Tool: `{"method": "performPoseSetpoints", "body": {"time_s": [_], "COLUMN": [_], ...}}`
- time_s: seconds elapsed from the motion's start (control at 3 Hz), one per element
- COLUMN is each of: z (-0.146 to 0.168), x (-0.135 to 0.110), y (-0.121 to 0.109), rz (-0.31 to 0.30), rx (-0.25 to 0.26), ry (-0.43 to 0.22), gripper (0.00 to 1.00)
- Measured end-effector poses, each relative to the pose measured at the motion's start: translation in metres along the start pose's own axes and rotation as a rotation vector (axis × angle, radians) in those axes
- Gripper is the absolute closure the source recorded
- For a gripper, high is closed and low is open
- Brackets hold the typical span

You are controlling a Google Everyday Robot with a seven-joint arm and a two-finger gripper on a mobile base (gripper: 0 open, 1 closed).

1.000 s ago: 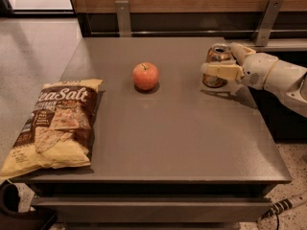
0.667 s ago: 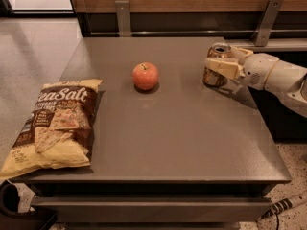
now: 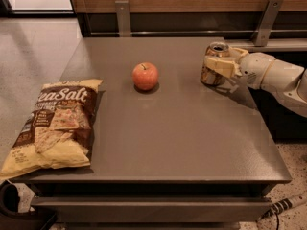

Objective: Move orange can near brown chip bag

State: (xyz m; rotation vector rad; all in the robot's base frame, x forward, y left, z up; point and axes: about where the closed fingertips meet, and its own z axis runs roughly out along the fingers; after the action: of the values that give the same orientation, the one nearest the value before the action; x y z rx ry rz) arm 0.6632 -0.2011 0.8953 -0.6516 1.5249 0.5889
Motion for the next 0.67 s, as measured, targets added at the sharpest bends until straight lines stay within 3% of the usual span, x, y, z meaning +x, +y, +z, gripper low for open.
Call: {"method": "performPoseSetpoints", "body": {"time_s": [0.67], "z": [-0.001], "x": [-0.011], "y": [0.004], "rz": [-0.012], "rx": [-0.012], "ry": [0.014], "gripper": [1.00]}}
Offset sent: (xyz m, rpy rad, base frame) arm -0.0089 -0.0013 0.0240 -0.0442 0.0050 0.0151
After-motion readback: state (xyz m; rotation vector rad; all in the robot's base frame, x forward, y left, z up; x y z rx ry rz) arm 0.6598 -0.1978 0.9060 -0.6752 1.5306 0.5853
